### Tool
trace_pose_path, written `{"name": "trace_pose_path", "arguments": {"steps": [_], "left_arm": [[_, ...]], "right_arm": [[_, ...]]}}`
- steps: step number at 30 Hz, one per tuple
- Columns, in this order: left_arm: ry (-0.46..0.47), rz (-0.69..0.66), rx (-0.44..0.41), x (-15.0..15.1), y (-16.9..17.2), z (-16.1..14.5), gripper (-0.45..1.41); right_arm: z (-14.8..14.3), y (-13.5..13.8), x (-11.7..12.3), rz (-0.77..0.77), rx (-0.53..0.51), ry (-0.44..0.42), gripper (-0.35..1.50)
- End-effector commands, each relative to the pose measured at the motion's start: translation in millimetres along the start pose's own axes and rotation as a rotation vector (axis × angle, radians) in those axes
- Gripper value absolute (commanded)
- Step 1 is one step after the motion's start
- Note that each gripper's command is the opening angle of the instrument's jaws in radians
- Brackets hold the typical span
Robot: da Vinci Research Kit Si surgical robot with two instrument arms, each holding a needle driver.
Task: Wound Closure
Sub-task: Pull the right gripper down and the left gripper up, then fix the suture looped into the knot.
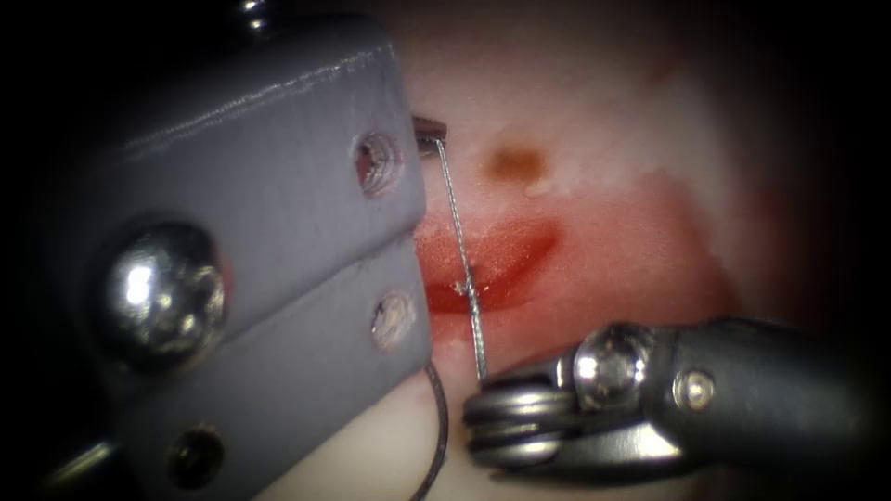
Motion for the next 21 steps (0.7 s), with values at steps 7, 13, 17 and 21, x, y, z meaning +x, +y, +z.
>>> {"name": "trace_pose_path", "arguments": {"steps": [7,13,17,21], "left_arm": [[0.005,-0.114,0.037,-0.7,1.7,-1.3,0.81],[0.024,-0.123,0.144,-1.0,1.9,-4.5,1.08],[0.023,-0.104,0.277,0.8,1.4,-6.7,1.09],[-0.063,-0.087,0.343,2.6,1.3,-7.9,0.99]], "right_arm": [[-1.3,1.0,-1.0,0.015,-0.006,-0.007,-0.35],[-1.4,0.7,-1.1,0.026,-0.007,-0.011,-0.35],[-1.9,0.6,-1.2,0.345,-0.017,-0.015,-0.03],[-4.2,-0.2,-1.5,0.367,-0.103,-0.031,-0.13]]}}
